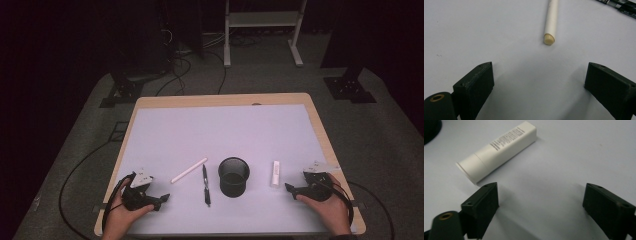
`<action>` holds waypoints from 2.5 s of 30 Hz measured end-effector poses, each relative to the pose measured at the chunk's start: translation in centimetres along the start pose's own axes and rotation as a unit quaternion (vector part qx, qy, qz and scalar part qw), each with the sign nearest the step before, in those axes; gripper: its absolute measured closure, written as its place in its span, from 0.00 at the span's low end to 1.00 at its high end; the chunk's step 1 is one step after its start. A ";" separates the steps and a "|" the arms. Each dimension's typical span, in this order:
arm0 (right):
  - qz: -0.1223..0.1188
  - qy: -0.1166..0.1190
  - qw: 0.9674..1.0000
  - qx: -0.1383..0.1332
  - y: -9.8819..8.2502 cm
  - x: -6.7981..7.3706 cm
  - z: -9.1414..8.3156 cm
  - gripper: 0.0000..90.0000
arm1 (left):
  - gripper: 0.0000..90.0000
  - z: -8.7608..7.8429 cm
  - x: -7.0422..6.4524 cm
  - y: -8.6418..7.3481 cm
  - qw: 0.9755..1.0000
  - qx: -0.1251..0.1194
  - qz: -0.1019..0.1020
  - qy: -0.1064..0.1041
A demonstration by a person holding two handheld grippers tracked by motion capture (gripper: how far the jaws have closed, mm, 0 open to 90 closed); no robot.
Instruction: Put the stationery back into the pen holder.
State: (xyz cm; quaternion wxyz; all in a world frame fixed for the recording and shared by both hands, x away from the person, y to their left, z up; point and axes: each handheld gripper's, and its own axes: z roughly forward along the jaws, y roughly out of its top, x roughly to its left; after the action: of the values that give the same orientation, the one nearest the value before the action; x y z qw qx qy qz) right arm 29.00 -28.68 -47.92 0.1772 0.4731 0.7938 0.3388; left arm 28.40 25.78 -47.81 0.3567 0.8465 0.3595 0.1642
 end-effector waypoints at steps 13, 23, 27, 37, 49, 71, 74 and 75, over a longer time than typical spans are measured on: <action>0.002 0.018 1.000 -0.014 0.7 0.3 -0.7 0.15 | 0.08 0.0 0.0 0.0 1.000 0.001 0.000 0.002; 0.007 0.022 0.999 -0.027 1.5 0.7 -1.3 0.15 | 0.08 0.0 0.0 0.0 1.000 0.001 0.000 0.002; 0.010 0.025 0.999 -0.028 1.7 0.7 -1.3 0.15 | 0.08 0.0 0.0 0.0 1.000 0.002 0.000 0.002; 0.013 0.025 0.999 -0.030 2.7 0.6 -1.2 0.15 | 0.08 0.0 0.0 0.0 1.000 0.001 -0.001 0.002; 0.013 0.026 0.999 -0.031 4.2 1.2 -0.6 0.15 | 0.07 0.1 0.1 0.0 1.000 0.003 -0.005 -0.003; 0.013 0.032 0.999 -0.007 6.0 2.3 1.6 0.21 | 0.07 0.1 0.1 0.0 1.000 0.003 -0.006 -0.004; 0.012 0.031 0.999 -0.003 6.0 2.4 1.9 0.24 | 0.07 0.1 0.1 0.0 1.000 0.003 -0.006 -0.004; 0.013 0.032 0.999 -0.002 6.0 2.5 2.0 0.25 | 0.07 0.1 0.1 0.0 1.000 0.003 -0.006 -0.004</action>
State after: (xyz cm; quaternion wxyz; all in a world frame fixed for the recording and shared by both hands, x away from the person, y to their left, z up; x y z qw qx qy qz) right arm 32.80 -23.86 -45.02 0.1479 0.4715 0.7925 0.3573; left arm 28.54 25.84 -47.88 0.3570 0.8459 0.3637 0.1572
